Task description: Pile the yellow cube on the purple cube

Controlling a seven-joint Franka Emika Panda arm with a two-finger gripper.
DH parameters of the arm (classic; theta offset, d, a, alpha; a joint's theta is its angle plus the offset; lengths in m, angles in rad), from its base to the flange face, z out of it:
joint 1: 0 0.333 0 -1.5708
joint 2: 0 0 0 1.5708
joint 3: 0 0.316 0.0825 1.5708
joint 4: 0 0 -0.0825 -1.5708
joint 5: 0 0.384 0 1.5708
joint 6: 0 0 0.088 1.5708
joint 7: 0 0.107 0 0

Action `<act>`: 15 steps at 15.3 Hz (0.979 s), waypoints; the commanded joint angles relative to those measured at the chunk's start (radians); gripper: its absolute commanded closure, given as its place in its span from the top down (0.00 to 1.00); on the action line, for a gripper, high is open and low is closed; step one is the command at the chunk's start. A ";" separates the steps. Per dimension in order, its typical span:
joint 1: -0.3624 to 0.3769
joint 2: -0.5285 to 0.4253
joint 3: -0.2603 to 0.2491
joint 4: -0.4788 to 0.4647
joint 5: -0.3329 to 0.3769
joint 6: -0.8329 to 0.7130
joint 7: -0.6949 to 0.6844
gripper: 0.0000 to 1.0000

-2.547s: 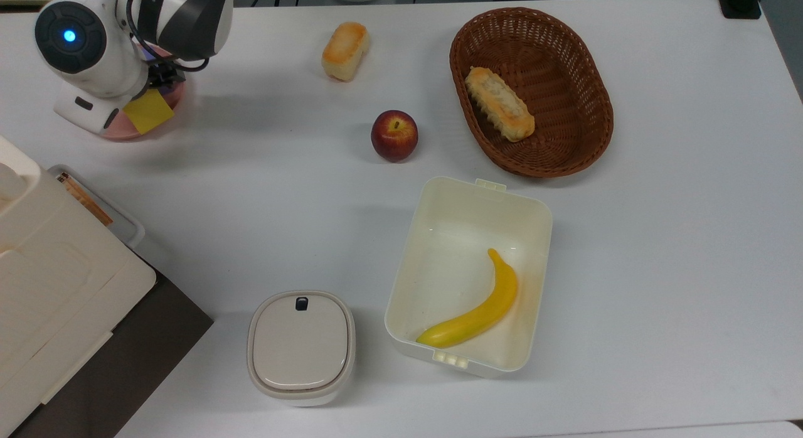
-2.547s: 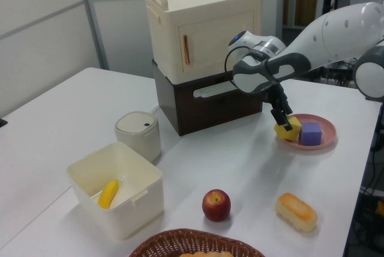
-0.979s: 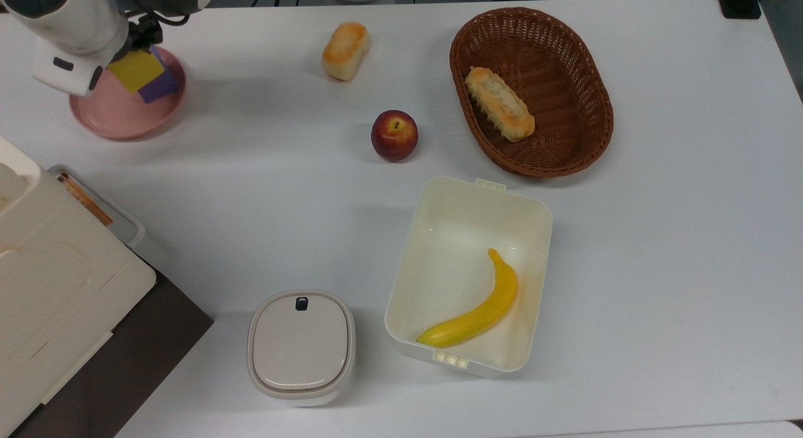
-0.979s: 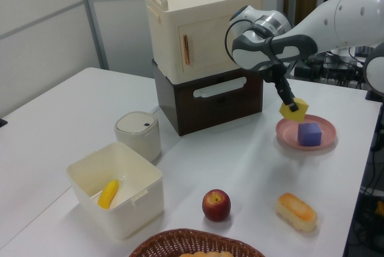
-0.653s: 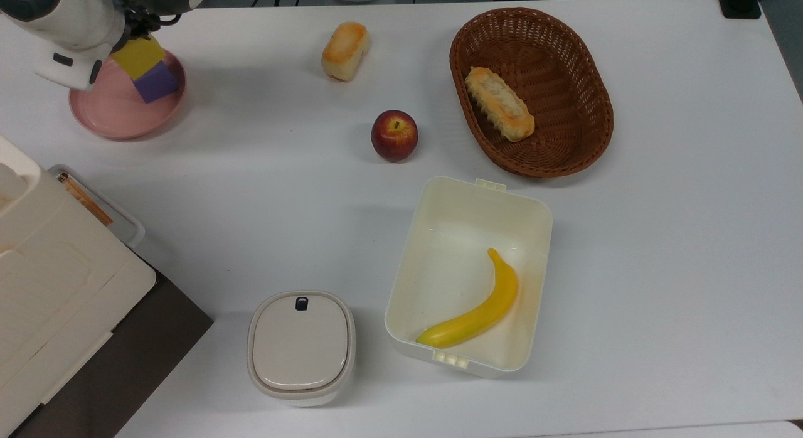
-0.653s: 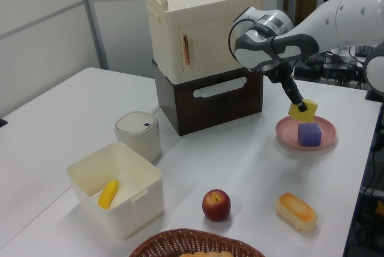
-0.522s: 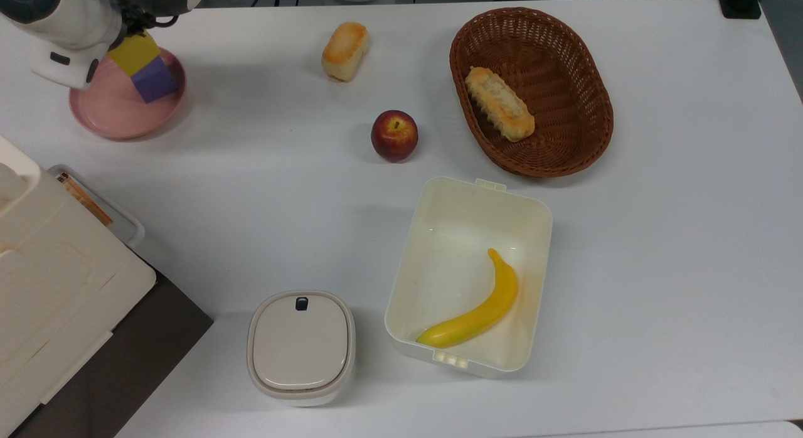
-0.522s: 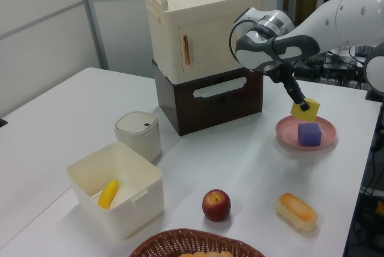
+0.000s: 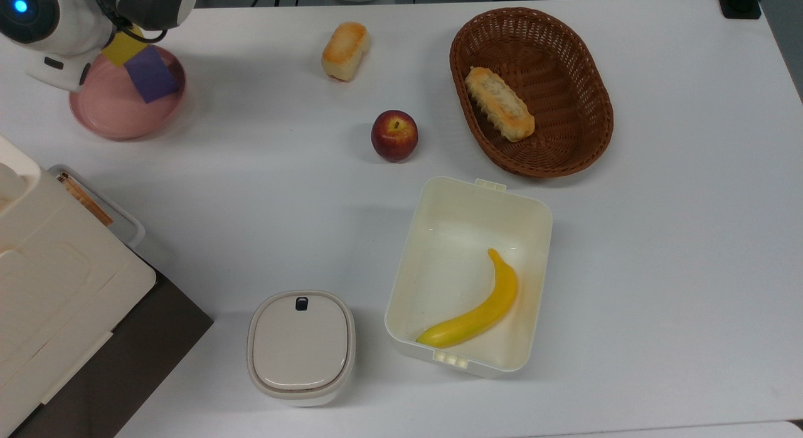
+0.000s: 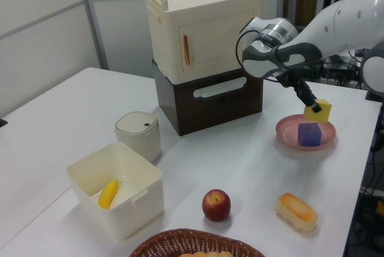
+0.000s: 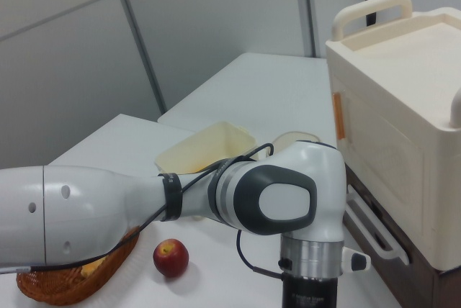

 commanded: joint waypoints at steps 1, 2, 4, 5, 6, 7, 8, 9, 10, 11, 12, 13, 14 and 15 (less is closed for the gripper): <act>0.010 -0.014 -0.002 -0.015 -0.016 -0.009 -0.017 1.00; 0.010 -0.014 0.000 -0.014 -0.015 -0.009 -0.015 1.00; 0.013 -0.016 0.003 -0.015 -0.009 -0.011 -0.012 1.00; 0.016 -0.016 0.003 -0.014 -0.007 -0.013 -0.012 1.00; 0.018 -0.016 0.006 -0.010 -0.004 -0.014 -0.012 1.00; 0.019 -0.017 0.008 -0.007 -0.003 -0.016 -0.011 1.00; 0.021 -0.020 0.009 -0.006 -0.001 -0.016 -0.011 1.00; 0.021 -0.022 0.009 -0.006 -0.001 -0.016 -0.012 1.00; 0.021 -0.022 0.009 -0.006 -0.001 -0.016 -0.012 1.00; 0.021 -0.020 0.009 -0.006 -0.001 -0.016 -0.012 1.00; 0.020 -0.019 0.009 -0.006 -0.001 -0.014 -0.012 1.00; 0.018 -0.020 0.009 -0.004 -0.001 -0.011 -0.012 1.00; 0.018 -0.025 0.009 0.003 0.001 -0.002 -0.012 1.00; 0.019 -0.028 0.009 0.028 0.002 0.000 -0.012 1.00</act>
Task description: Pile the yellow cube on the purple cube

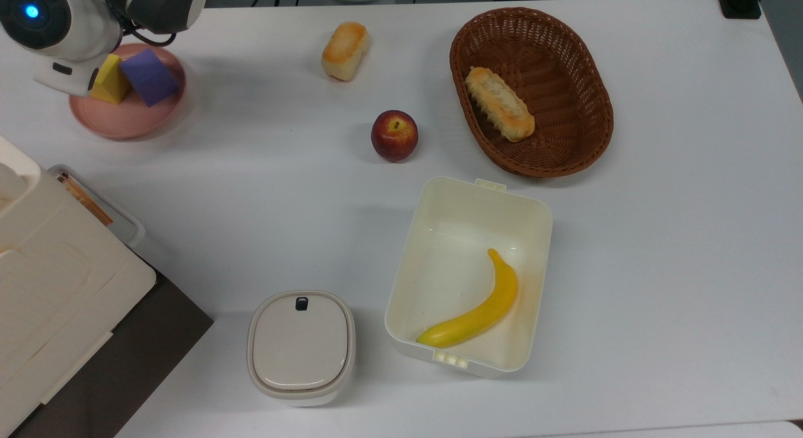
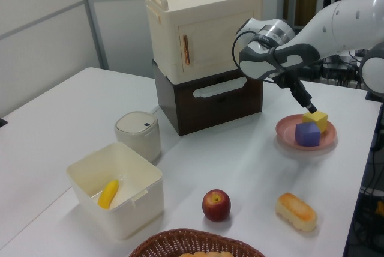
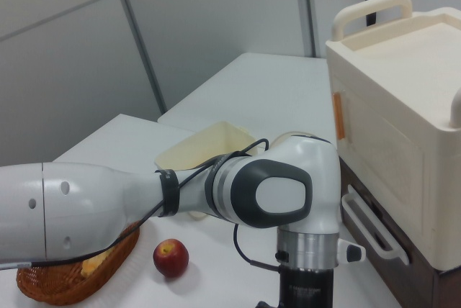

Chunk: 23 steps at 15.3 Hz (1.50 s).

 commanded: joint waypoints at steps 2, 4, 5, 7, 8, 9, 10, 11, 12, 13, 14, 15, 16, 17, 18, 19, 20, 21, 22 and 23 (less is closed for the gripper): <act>0.027 -0.039 0.005 0.110 0.052 -0.012 -0.009 1.00; 0.084 -0.075 -0.008 0.134 0.100 -0.002 0.021 1.00; 0.084 -0.101 -0.006 0.132 0.108 0.010 0.061 1.00; 0.085 -0.179 -0.006 0.079 0.154 0.145 0.113 1.00; 0.079 -0.235 -0.006 -0.002 0.168 0.196 0.124 1.00; 0.078 -0.263 -0.006 -0.042 0.168 0.231 0.126 1.00; 0.067 -0.298 -0.004 -0.096 0.169 0.275 0.126 1.00; 0.059 -0.316 -0.004 -0.125 0.169 0.308 0.126 1.00; 0.059 -0.332 -0.004 -0.153 0.169 0.337 0.126 1.00; 0.059 -0.342 -0.006 -0.183 0.169 0.365 0.126 1.00; 0.058 -0.350 -0.006 -0.216 0.168 0.397 0.124 1.00; 0.049 -0.364 -0.006 -0.240 0.168 0.421 0.110 1.00; 0.026 -0.366 -0.007 -0.254 0.166 0.428 0.098 1.00; 0.006 -0.364 -0.008 -0.257 0.166 0.428 0.062 1.00; -0.029 -0.353 -0.008 -0.257 0.166 0.422 -0.036 1.00; -0.068 -0.344 -0.008 -0.257 0.166 0.417 -0.128 1.00; -0.115 -0.338 -0.008 -0.259 0.166 0.417 -0.213 1.00; -0.140 -0.323 -0.008 -0.257 0.166 0.415 -0.268 1.00; -0.166 -0.317 -0.008 -0.257 0.166 0.414 -0.317 1.00; -0.189 -0.295 -0.008 -0.254 0.166 0.414 -0.363 1.00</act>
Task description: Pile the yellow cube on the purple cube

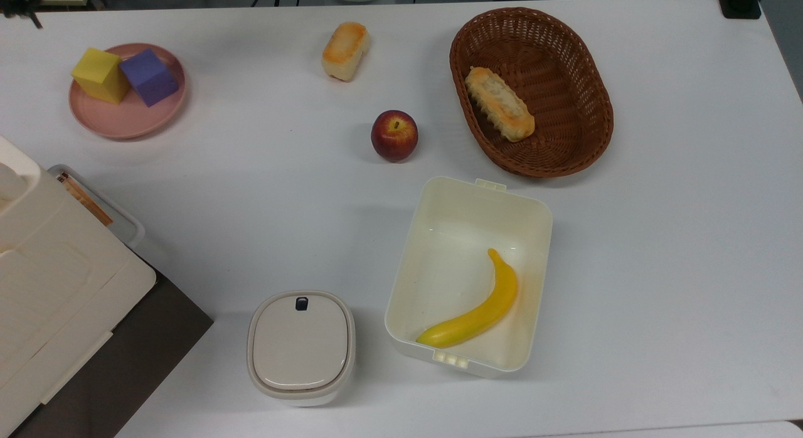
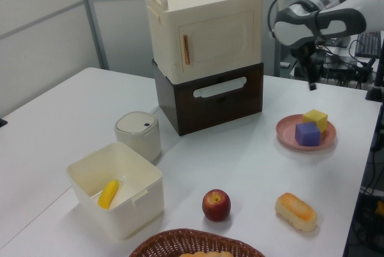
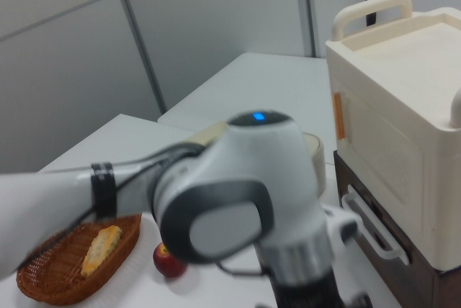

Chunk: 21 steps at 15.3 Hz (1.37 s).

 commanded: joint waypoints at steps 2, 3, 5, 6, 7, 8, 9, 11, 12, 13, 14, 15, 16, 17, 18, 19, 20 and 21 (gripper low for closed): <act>-0.098 0.052 0.002 -0.022 0.013 0.032 -0.237 1.00; -0.107 0.073 0.002 -0.020 0.009 0.036 -0.281 1.00; -0.116 0.107 0.002 -0.016 0.003 0.050 -0.370 1.00; -0.116 0.118 0.004 -0.008 0.004 0.076 -0.407 1.00; -0.116 0.128 0.004 -0.008 0.003 0.094 -0.441 1.00; -0.116 0.142 0.011 -0.006 0.003 0.120 -0.487 1.00; -0.112 0.145 0.013 -0.006 0.003 0.142 -0.510 1.00; -0.100 0.171 0.015 -0.006 -0.002 0.159 -0.561 1.00; -0.098 0.184 0.016 -0.006 -0.002 0.161 -0.573 1.00; -0.095 0.190 0.018 -0.006 -0.001 0.159 -0.578 1.00; -0.093 0.193 0.028 -0.008 -0.001 0.159 -0.579 1.00; -0.093 0.194 0.039 -0.010 -0.001 0.159 -0.576 1.00; -0.093 0.205 0.048 -0.010 -0.001 0.159 -0.578 1.00; -0.095 0.208 0.053 -0.011 -0.001 0.158 -0.579 1.00; -0.095 0.210 0.053 -0.013 -0.001 0.158 -0.584 1.00; -0.095 0.216 0.053 -0.014 -0.001 0.158 -0.596 1.00; -0.096 0.224 0.053 -0.014 -0.001 0.155 -0.607 1.00; -0.096 0.225 0.053 -0.016 -0.001 0.150 -0.609 1.00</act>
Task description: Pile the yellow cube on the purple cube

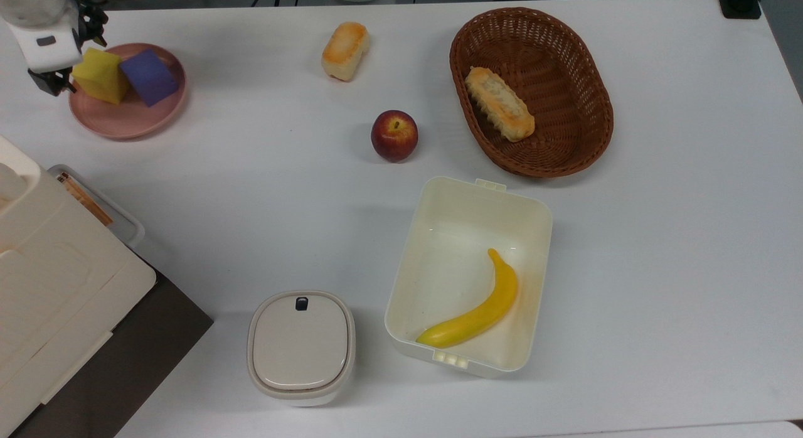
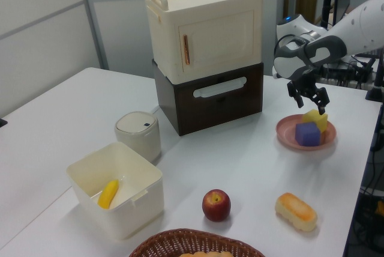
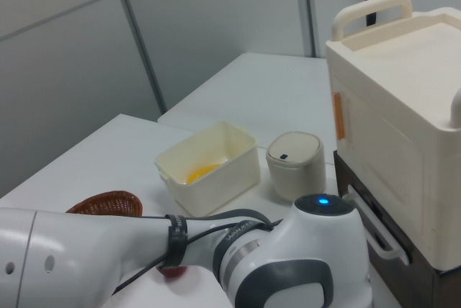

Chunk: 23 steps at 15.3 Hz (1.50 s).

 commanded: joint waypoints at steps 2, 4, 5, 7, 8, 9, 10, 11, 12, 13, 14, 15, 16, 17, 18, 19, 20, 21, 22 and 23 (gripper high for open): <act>0.002 0.014 -0.006 -0.014 0.000 0.004 -0.040 1.00; -0.011 0.017 -0.006 -0.020 0.000 0.004 -0.040 1.00; -0.014 0.019 -0.006 -0.025 0.001 0.004 -0.039 1.00; -0.014 0.019 -0.006 -0.031 0.001 0.004 -0.030 0.91; -0.012 0.018 -0.006 -0.031 0.001 0.004 -0.028 0.77; -0.012 0.016 -0.006 -0.029 0.001 0.002 -0.028 0.65; -0.012 0.013 -0.006 -0.026 0.003 -0.004 -0.027 0.53; -0.012 0.008 -0.006 -0.025 0.009 -0.015 -0.027 0.43; -0.012 0.002 -0.006 -0.017 0.011 -0.028 -0.027 0.37; -0.012 -0.007 -0.006 -0.010 0.014 -0.042 -0.027 0.36; -0.012 -0.016 -0.006 0.000 0.014 -0.050 -0.030 0.36; -0.012 -0.027 -0.006 0.007 0.014 -0.058 -0.033 0.36; -0.008 -0.035 -0.006 0.010 0.015 -0.065 -0.036 0.36; -0.005 -0.047 -0.004 0.013 0.015 -0.073 -0.033 0.36; -0.002 -0.053 -0.003 0.021 0.015 -0.085 -0.031 0.36; 0.000 -0.061 -0.003 0.029 0.017 -0.108 -0.030 0.36; 0.006 -0.070 0.005 0.038 0.017 -0.134 -0.028 0.36; 0.011 -0.074 0.006 0.050 0.017 -0.163 -0.028 0.36; 0.014 -0.082 0.011 0.066 0.018 -0.197 -0.028 0.36; 0.020 -0.094 0.034 0.073 0.018 -0.237 -0.022 0.36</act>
